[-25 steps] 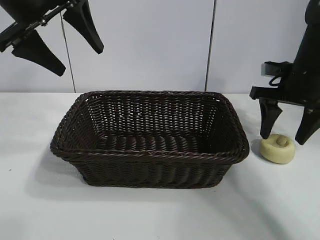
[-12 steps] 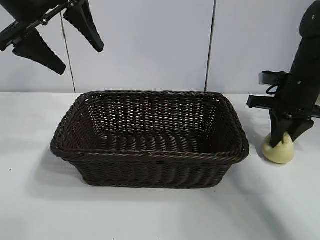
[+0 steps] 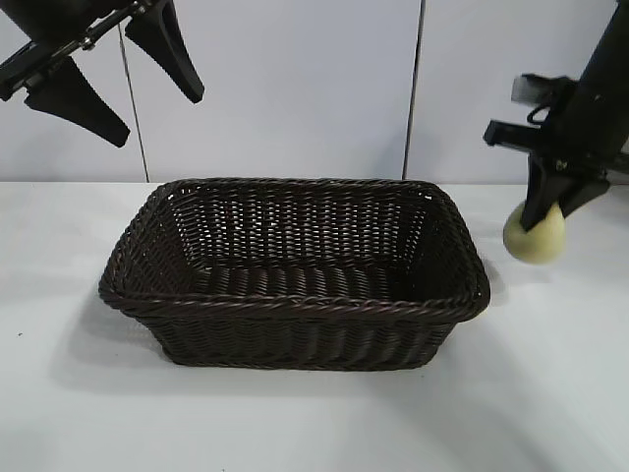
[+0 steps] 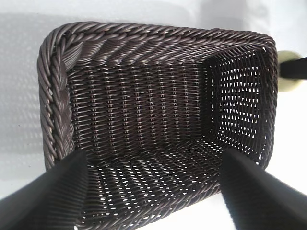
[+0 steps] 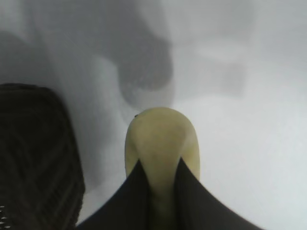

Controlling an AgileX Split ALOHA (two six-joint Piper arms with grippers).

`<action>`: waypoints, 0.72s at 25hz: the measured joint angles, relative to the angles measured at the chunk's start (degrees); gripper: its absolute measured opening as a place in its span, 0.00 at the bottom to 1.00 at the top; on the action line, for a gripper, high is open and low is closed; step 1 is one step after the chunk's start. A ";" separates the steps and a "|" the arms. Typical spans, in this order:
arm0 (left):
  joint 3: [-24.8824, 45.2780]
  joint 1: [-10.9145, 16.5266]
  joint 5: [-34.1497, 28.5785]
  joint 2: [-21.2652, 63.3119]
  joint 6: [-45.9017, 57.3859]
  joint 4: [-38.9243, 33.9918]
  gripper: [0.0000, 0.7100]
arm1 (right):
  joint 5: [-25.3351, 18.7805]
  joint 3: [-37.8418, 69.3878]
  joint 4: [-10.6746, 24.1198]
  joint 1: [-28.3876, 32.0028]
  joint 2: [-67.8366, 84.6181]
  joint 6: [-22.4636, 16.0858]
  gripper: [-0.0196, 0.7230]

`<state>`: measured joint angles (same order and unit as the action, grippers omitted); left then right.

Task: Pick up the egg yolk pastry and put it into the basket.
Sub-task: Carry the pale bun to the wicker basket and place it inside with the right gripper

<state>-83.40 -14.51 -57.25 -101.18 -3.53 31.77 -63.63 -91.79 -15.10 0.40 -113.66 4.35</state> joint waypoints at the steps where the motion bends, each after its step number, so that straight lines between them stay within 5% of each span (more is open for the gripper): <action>1: 0.00 0.00 0.00 0.00 0.00 0.00 0.78 | -0.63 -1.02 -0.46 0.00 1.07 0.22 0.13; 8: 0.00 0.00 0.03 0.00 0.00 0.00 0.78 | -3.10 -4.41 -3.39 -1.95 6.40 1.34 0.13; 18: 0.00 0.00 0.20 0.00 0.00 0.00 0.78 | -2.47 -4.41 -3.67 -16.31 6.41 1.91 0.13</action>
<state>-83.40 -14.51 -57.05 -101.18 -3.53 31.77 -66.11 -96.20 -18.76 -15.90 -107.25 6.25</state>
